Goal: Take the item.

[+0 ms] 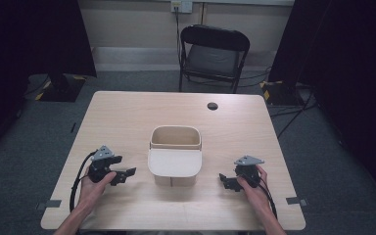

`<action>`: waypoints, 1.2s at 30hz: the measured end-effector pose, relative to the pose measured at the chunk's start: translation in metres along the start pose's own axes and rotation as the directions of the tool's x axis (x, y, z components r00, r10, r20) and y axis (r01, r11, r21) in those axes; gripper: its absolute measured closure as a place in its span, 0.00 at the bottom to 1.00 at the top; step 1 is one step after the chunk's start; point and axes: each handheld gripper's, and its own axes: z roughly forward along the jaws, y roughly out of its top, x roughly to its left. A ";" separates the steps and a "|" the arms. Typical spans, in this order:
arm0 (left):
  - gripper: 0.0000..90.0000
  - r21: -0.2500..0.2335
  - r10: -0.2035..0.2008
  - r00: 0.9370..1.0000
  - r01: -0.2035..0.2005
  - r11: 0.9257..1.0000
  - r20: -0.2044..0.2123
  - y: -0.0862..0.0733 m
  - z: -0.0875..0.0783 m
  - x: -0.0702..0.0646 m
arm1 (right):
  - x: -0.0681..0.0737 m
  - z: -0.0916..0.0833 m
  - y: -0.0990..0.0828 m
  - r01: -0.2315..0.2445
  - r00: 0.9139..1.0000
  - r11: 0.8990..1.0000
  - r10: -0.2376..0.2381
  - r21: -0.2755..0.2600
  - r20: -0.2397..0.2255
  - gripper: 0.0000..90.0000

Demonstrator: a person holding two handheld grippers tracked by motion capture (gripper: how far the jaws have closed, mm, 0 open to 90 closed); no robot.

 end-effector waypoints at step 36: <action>0.22 -0.069 0.122 0.979 -0.111 0.991 0.163 0.018 0.005 -0.043 | 0.000 0.000 0.000 0.000 1.000 1.000 0.000 0.000 0.000 0.13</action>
